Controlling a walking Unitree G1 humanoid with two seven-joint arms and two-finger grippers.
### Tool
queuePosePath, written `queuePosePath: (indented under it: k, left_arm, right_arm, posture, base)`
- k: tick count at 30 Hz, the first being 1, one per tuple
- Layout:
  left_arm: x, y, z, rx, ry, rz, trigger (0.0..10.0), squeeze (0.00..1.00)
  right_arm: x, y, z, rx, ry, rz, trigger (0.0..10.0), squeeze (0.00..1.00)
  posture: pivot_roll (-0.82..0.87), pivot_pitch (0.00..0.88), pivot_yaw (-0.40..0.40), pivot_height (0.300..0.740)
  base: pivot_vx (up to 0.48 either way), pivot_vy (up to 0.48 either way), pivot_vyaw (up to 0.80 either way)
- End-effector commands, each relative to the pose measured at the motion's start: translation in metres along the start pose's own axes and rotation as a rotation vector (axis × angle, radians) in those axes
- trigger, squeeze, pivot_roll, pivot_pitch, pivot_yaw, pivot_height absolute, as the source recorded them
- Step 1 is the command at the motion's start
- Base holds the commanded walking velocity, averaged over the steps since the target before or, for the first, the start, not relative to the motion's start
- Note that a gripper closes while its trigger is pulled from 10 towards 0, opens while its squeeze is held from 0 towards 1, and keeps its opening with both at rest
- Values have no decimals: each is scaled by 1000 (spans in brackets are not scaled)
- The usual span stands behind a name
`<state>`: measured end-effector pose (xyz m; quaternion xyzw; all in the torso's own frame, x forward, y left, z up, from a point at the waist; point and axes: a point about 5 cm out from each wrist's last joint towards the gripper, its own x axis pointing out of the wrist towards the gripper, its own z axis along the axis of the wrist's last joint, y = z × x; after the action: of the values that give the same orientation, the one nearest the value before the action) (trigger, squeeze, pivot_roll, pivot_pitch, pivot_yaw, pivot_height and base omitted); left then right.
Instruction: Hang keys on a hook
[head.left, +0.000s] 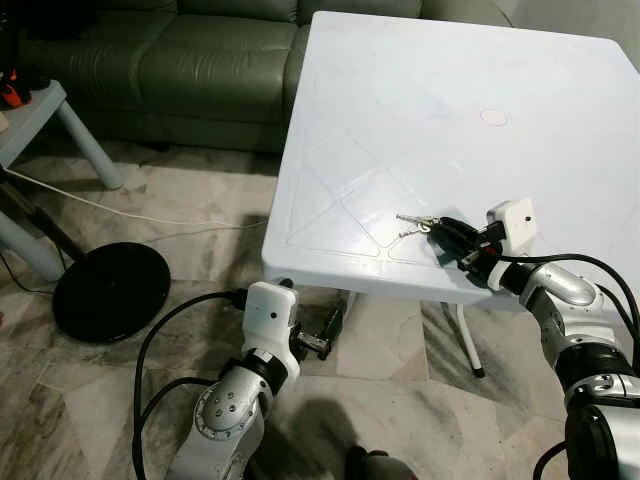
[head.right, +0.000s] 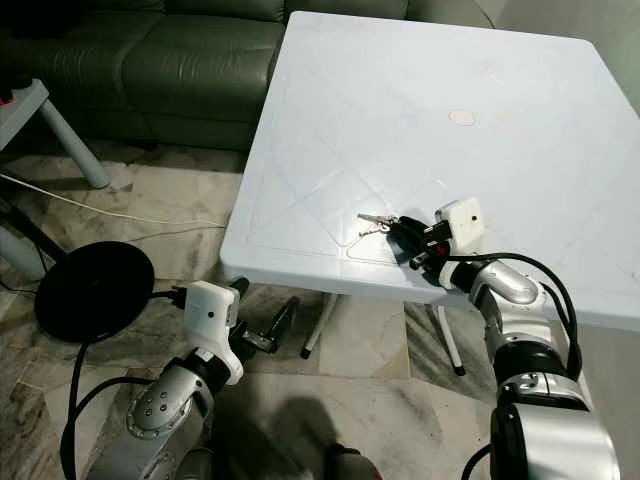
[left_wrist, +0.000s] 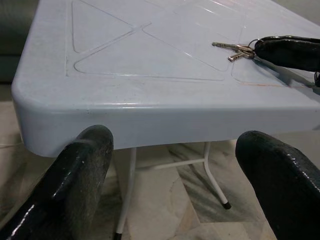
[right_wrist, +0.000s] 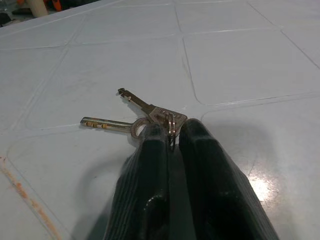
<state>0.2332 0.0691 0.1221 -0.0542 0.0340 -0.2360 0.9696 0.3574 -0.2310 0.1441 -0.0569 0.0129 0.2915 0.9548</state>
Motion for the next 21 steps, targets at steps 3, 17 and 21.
queuePosePath:
  k: [3, 17, 21]
  left_arm:
    - [-1, -3, 1, 1, 0, -7, 10000, 0]
    - [0, -3, 1, -4, -3, -7, 10000, 0]
    - [0, -3, 1, -4, -4, -5, 10000, 0]
  right_arm:
    - [-6, -5, -1, 6, 5, -12, 4980, 0]
    - [-7, -5, 1, 7, -22, 2, 0, 0]
    - [-7, -4, 2, 15, -42, 17, 0, 0]
  posture:
    - [-5, 234, -55, 740]
    - [-3, 234, -55, 740]
    - [-4, 234, -56, 740]
  base:
    - [0, 0, 0]
    - [0, 0, 0]
    - [0, 0, 0]
